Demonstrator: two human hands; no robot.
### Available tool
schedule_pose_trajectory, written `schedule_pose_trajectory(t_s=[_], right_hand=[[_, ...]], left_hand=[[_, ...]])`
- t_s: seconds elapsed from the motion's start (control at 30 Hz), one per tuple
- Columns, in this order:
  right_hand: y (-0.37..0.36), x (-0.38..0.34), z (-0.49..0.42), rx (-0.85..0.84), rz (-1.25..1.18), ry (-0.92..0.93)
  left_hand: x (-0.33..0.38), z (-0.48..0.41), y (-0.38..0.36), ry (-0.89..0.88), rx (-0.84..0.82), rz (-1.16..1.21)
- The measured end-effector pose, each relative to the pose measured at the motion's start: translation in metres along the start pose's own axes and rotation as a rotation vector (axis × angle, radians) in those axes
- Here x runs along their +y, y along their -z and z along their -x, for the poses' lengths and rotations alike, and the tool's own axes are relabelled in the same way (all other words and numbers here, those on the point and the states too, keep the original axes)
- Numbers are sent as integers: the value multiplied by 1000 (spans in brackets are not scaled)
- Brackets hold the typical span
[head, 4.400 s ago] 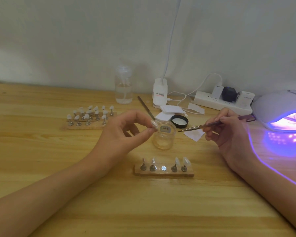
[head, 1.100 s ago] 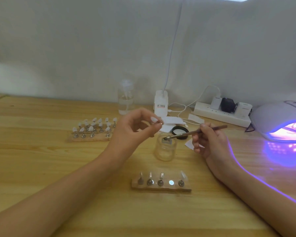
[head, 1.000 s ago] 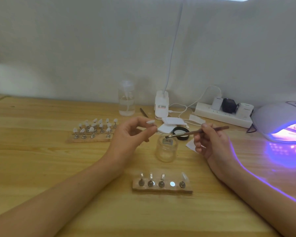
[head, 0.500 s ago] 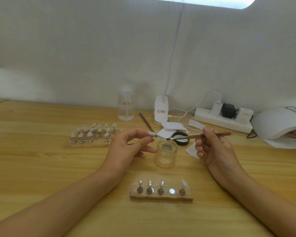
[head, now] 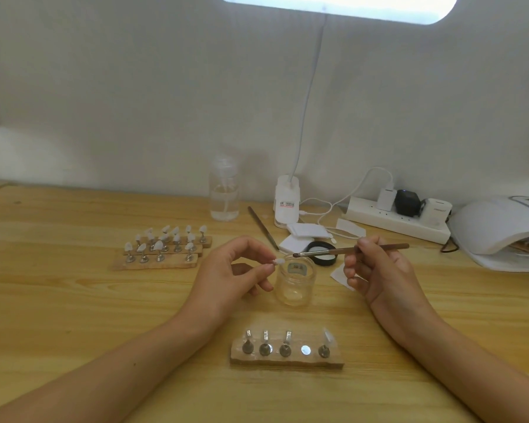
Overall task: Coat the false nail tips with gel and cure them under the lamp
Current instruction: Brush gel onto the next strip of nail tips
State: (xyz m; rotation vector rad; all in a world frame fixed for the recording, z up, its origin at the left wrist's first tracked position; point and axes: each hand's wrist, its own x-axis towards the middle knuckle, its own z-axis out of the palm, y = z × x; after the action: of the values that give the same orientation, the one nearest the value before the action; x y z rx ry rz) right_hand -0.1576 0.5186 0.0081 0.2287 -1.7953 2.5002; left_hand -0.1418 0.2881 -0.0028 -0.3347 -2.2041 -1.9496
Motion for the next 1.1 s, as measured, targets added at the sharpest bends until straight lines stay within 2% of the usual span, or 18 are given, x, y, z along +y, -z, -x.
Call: schedule_pose_trajectory(t_s=[0.47,0.97,1.1], right_hand=[[-2,2,0,-72,113,55],[-3,1,1,-44,100,95],[-4,2,1,-52,159,93]], left_hand=[[1,0,0,-4,-9,13],[3,1,-1,-9,-11,14],[4,1,-1,-7,-9,10]])
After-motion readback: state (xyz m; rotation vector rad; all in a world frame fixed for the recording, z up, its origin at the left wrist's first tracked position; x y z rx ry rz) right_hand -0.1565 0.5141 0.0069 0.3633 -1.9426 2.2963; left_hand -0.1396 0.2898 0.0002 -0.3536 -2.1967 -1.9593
